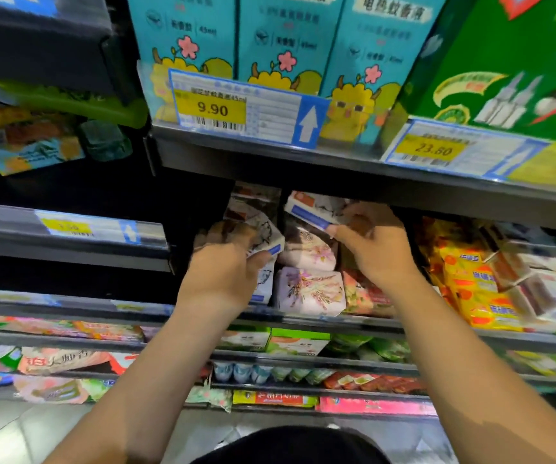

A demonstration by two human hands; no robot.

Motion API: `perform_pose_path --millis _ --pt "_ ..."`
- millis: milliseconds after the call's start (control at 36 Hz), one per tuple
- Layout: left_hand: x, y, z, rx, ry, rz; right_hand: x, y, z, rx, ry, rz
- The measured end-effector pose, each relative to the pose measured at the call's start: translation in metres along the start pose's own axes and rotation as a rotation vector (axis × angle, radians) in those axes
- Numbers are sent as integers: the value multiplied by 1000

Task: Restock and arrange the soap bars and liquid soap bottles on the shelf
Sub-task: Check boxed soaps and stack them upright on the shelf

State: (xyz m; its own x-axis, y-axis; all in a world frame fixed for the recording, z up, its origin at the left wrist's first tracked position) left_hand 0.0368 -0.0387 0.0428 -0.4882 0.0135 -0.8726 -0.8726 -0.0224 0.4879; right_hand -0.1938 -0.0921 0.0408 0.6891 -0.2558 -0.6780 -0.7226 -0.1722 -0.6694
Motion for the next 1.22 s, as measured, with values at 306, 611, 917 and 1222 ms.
perform_pose_path --millis 306,611,917,1222 --pt "36 67 -13 312 151 122 -110 90 41 135 114 183" --pt "107 198 -38 514 -149 -92 -172 152 42 166 132 194" --pt "164 231 -67 492 -259 -229 -200 173 14 146 15 343" --pt "158 224 -51 400 -398 -378 -183 173 2 -45 -127 374"
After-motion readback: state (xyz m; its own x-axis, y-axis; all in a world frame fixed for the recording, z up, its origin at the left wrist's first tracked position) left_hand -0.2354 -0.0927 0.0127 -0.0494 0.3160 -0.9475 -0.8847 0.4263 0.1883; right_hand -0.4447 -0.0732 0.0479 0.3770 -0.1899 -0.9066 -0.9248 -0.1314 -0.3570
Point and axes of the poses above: each hand's wrist, its own z-axis away from the middle knuckle, its own x-axis out of the palm, y = z × x, the point moved 1 cm from there along -z, towards the middle knuckle, and after that the axes turned 5 degrees about z, right-handed, at the moved point
